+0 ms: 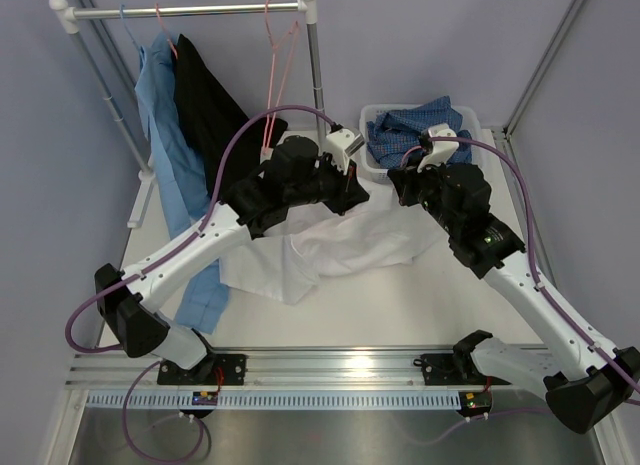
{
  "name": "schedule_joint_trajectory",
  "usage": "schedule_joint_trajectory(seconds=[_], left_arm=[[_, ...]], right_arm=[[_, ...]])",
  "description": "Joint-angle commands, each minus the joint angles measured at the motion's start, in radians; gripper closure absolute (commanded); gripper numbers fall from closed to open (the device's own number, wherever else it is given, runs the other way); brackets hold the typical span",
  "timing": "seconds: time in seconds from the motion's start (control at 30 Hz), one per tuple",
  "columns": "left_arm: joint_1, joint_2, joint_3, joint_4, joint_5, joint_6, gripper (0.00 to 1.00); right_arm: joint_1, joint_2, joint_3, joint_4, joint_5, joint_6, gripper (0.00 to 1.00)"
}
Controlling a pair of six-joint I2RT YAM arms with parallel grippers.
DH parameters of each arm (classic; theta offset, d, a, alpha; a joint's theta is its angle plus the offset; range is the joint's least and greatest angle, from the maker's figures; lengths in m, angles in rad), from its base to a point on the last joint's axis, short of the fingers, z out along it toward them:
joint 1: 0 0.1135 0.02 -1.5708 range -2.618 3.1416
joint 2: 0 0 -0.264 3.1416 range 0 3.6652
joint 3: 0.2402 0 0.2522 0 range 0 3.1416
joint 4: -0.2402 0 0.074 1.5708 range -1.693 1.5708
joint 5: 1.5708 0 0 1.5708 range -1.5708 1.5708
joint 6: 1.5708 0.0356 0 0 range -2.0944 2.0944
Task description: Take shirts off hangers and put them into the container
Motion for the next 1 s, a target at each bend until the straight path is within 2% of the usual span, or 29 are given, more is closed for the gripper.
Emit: schedule_joint_trajectory(seconds=[0.0, 0.2, 0.4, 0.63, 0.77, 0.97], left_arm=[[-0.005, -0.002, 0.035, 0.017, 0.032, 0.01, 1.0], [-0.005, -0.064, 0.019, -0.027, -0.061, 0.068, 1.0], [-0.005, -0.204, -0.041, -0.055, -0.239, 0.128, 1.0], [-0.005, -0.361, -0.214, -0.065, -0.403, 0.122, 1.0], [-0.005, -0.441, -0.317, -0.064, -0.409, 0.082, 1.0], [-0.005, -0.518, -0.422, -0.064, -0.462, 0.041, 1.0]], right_arm=[[0.01, -0.026, 0.005, 0.064, 0.041, -0.022, 1.0], [0.011, -0.051, -0.001, 0.027, 0.159, -0.024, 1.0], [0.011, -0.077, 0.002, -0.052, 0.339, -0.009, 1.0], [0.01, -0.107, 0.054, -0.144, 0.471, 0.054, 1.0], [0.01, -0.104, 0.102, -0.213, 0.561, 0.096, 1.0], [0.01, -0.135, 0.109, -0.214, 0.493, 0.134, 1.0]])
